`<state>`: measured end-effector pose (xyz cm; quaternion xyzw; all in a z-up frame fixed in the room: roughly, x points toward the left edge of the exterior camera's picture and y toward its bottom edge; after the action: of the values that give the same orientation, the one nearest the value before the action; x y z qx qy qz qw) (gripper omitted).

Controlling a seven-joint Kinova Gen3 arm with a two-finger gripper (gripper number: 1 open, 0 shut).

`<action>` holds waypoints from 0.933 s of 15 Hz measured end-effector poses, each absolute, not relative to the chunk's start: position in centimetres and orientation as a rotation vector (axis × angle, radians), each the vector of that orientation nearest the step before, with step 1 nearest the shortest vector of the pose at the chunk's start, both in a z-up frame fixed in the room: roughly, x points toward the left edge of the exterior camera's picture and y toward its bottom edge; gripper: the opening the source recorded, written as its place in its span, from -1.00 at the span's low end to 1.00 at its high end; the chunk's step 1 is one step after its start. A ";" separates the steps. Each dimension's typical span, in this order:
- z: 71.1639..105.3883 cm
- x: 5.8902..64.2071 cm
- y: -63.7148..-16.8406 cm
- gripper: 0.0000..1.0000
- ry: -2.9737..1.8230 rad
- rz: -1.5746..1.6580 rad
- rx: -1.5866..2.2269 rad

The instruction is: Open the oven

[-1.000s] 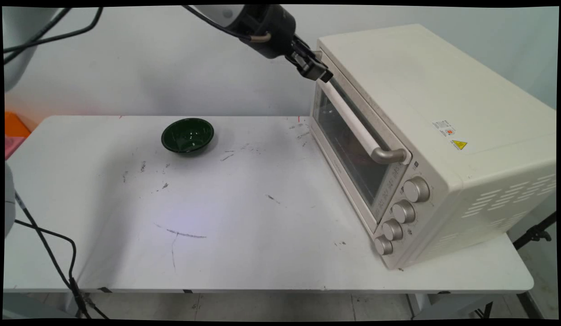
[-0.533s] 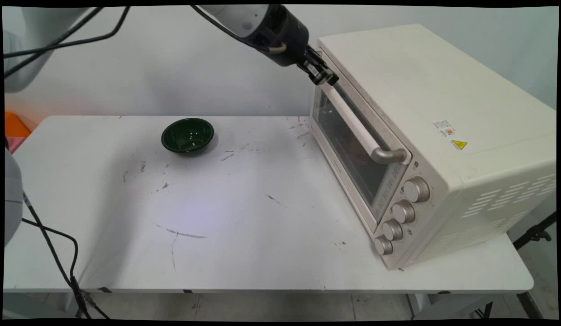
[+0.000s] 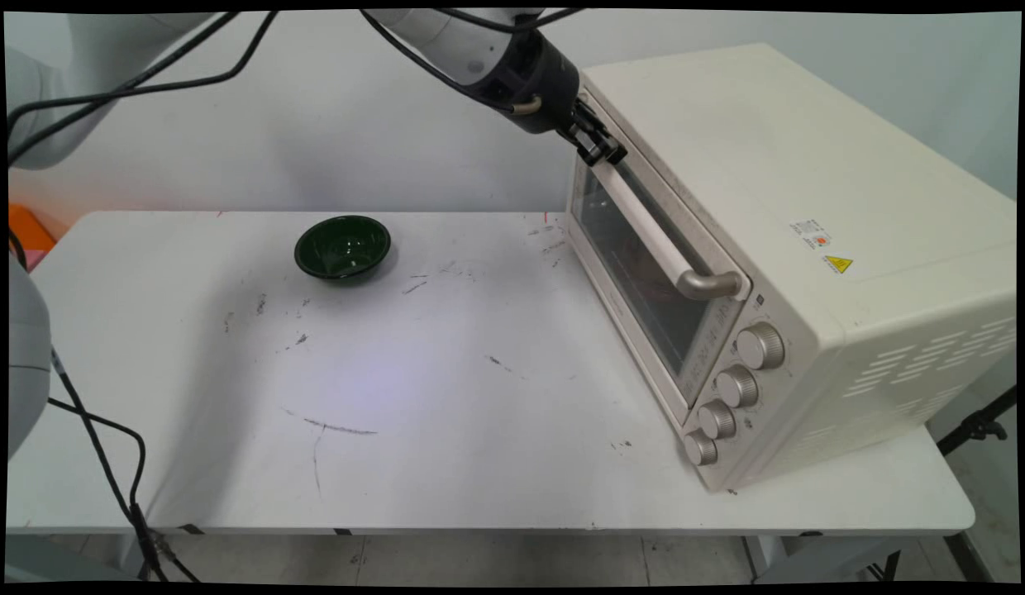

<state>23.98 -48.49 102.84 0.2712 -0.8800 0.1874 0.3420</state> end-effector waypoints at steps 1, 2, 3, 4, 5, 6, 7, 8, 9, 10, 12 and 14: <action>102.7 23.9 -48.5 -1.00 -2.291 0.489 0.706; 102.6 23.9 -48.5 -1.00 -2.293 0.489 0.706; 102.4 23.9 -48.5 -1.00 -2.295 0.490 0.707; 102.3 23.9 -48.5 -1.00 -2.298 0.490 0.707; 102.2 24.0 -48.4 -1.00 -2.301 0.490 0.706; 102.0 24.2 -48.3 -1.00 -2.305 0.490 0.706; 101.9 24.4 -48.1 -1.00 -2.309 0.488 0.705; 101.8 24.5 -48.0 -1.00 -2.311 0.488 0.704; 101.7 24.8 -47.8 -1.00 -2.315 0.486 0.704; 101.5 25.0 -47.7 -1.00 -2.317 0.484 0.705; 101.3 25.6 -47.3 -1.00 -2.317 0.479 0.708; 101.0 26.3 -47.0 -1.00 -2.313 0.477 0.712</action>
<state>26.33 -46.99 101.04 0.2723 -0.8849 0.1823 0.3310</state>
